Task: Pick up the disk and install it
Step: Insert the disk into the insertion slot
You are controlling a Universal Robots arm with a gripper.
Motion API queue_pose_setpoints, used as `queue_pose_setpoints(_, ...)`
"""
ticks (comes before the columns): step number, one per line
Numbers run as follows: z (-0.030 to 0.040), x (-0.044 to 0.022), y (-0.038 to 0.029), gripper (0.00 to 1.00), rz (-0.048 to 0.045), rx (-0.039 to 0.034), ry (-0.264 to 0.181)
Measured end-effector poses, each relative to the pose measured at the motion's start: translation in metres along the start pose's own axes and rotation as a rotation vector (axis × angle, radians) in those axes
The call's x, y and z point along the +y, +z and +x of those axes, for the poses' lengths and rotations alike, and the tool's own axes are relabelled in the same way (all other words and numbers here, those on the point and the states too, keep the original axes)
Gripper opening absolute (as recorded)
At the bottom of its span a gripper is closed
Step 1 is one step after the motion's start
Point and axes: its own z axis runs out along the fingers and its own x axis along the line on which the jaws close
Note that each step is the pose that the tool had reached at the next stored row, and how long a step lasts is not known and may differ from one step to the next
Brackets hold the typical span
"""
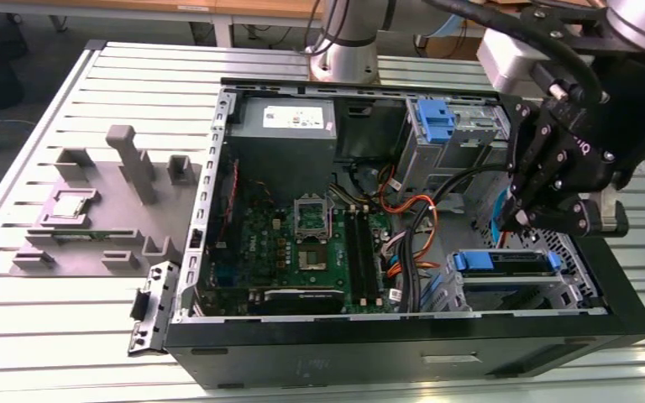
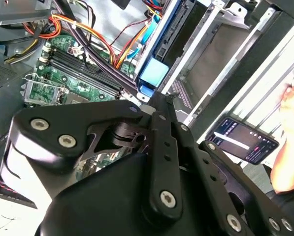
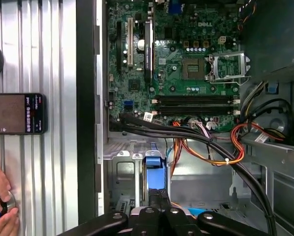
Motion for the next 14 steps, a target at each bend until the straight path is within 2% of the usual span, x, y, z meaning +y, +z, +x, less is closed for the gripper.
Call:
queue_pose_setpoints(10,0.0002,0.0001,0.0182,0.1,0.0,-0.0003,0.0)
queue_pose_setpoints(14,0.0002,0.0001,0.0202,0.1,0.0,-0.0005,0.0)
